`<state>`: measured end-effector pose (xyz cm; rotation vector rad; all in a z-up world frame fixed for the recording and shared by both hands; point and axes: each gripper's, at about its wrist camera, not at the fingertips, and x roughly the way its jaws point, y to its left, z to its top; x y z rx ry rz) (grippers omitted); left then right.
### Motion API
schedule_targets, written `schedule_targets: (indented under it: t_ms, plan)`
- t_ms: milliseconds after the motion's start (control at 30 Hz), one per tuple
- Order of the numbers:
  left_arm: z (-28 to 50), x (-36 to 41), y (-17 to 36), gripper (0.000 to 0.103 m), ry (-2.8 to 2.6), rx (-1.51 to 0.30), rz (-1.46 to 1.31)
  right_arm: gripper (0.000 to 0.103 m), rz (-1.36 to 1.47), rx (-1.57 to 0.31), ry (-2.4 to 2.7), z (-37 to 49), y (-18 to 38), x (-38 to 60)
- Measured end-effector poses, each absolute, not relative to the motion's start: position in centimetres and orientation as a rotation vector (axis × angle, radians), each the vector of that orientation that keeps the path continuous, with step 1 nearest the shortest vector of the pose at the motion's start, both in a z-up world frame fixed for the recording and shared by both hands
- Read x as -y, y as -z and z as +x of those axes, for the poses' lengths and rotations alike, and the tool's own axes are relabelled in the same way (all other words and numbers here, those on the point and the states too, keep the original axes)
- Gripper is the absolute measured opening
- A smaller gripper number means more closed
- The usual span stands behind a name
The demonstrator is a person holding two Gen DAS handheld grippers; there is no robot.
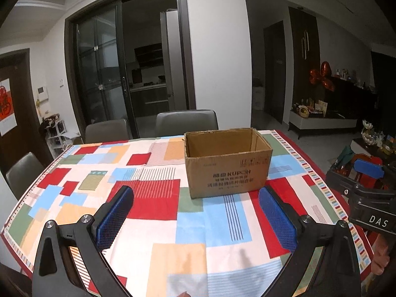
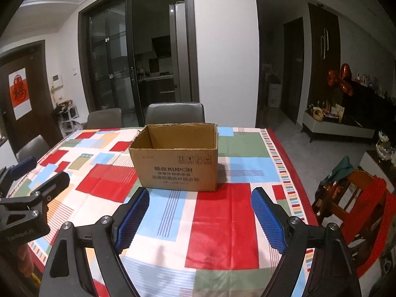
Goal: Organize snacks
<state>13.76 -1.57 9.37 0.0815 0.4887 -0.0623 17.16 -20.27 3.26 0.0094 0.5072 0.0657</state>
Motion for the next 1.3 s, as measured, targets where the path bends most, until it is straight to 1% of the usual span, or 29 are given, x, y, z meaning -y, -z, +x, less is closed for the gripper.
schedule_targets:
  t_ms: [667, 1300]
  plan:
    - [11.1, 1.5, -9.1, 0.103, 0.07, -0.474, 0.037, 0.085, -0.002, -0.454, -0.073, 14.0, -3.6, 20.2]
    - [11.1, 1.8, -9.0, 0.103, 0.055, -0.461, 0.044, 0.085, 0.001, -0.453, -0.064, 13.9, -3.9, 20.3]
